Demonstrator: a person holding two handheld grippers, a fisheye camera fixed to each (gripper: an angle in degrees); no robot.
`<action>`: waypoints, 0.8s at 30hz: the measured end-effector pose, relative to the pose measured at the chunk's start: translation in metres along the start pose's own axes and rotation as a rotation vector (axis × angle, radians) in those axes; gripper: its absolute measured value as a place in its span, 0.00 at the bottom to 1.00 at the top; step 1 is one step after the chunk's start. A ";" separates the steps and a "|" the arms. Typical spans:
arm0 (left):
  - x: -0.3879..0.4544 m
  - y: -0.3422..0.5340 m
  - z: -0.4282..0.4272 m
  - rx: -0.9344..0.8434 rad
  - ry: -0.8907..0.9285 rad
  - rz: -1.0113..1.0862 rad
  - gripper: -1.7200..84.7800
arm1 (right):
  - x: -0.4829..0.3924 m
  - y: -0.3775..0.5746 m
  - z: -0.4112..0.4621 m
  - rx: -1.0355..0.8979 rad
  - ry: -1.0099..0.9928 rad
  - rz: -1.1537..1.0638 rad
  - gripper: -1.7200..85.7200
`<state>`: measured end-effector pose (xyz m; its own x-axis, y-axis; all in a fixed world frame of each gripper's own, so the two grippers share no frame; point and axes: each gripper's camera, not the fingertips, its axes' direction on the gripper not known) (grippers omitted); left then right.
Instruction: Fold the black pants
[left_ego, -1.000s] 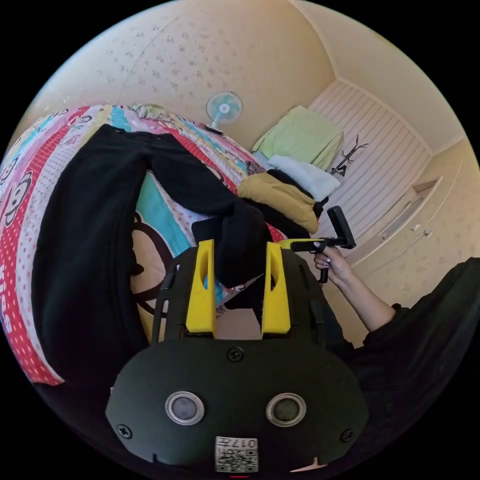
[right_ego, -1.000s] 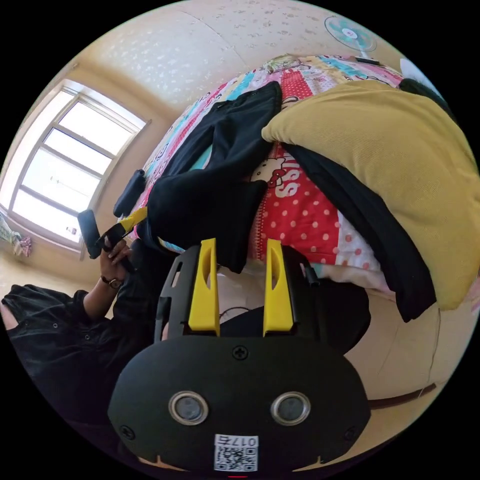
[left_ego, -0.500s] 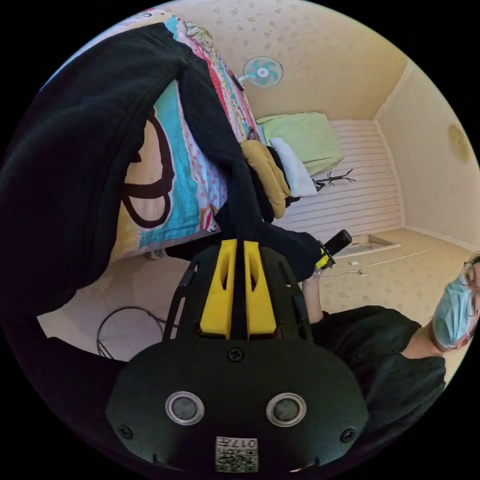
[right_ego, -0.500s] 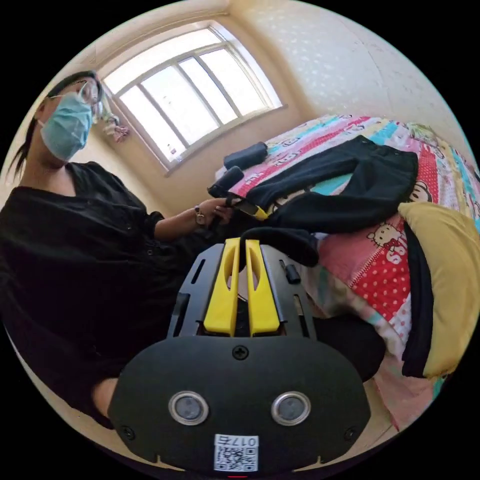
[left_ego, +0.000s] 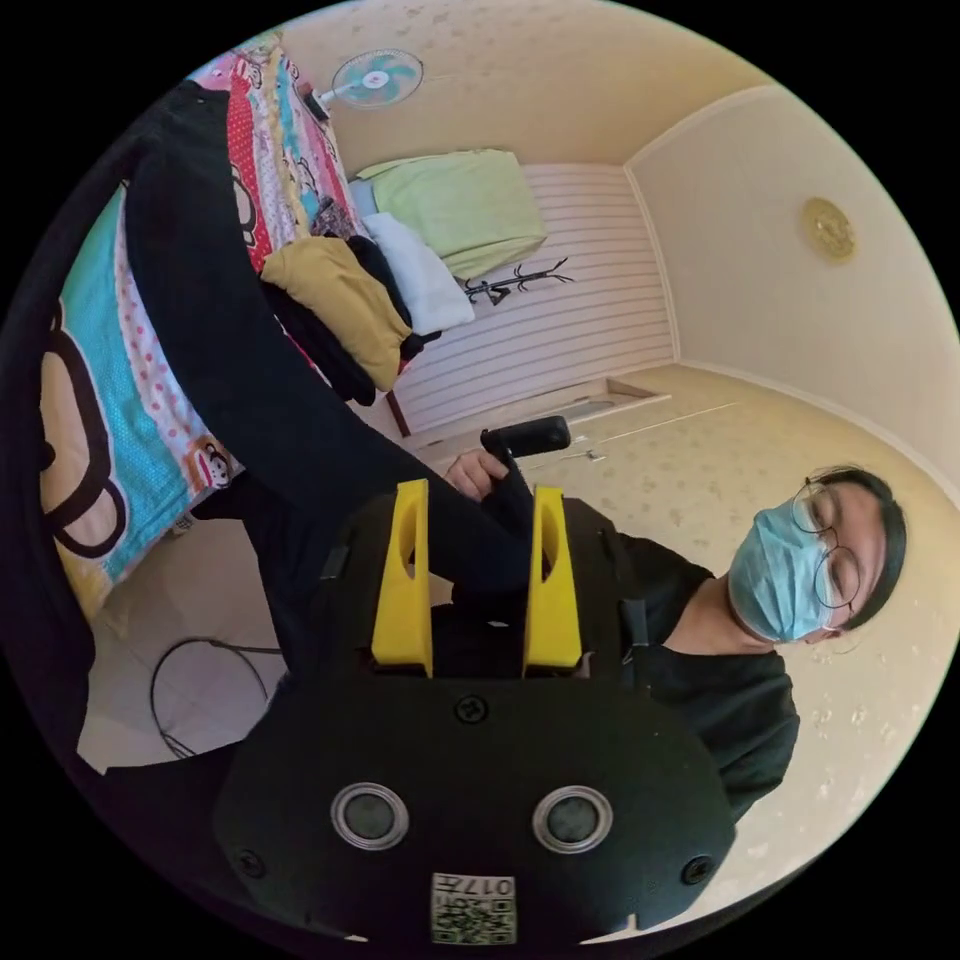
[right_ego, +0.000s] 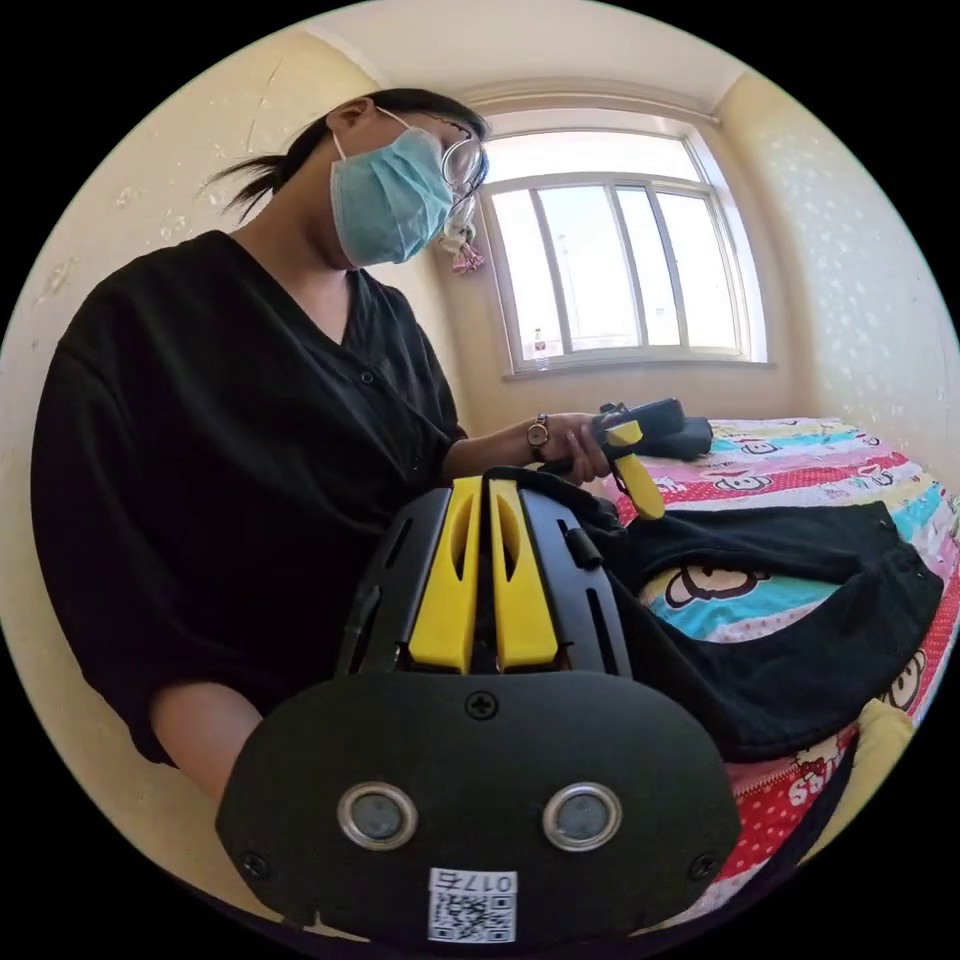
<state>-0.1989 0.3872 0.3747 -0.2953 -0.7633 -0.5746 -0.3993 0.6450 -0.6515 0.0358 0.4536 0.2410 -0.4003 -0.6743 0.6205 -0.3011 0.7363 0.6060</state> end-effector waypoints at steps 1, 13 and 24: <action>-0.001 -0.004 0.003 -0.026 -0.019 -0.015 0.20 | 0.005 0.001 0.013 -0.021 -0.018 0.012 0.04; -0.028 0.011 0.042 -0.391 0.037 -0.189 0.21 | 0.007 0.008 0.095 -0.277 0.053 0.132 0.04; 0.024 0.055 -0.029 -0.315 0.118 -0.171 0.20 | 0.029 -0.008 0.109 -0.261 0.073 0.158 0.04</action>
<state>-0.2529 0.4035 0.3397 -0.2919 -0.8696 -0.3982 -0.6935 0.4791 -0.5380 -0.0676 0.4346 0.1996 -0.3587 -0.5621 0.7453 -0.0036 0.7992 0.6010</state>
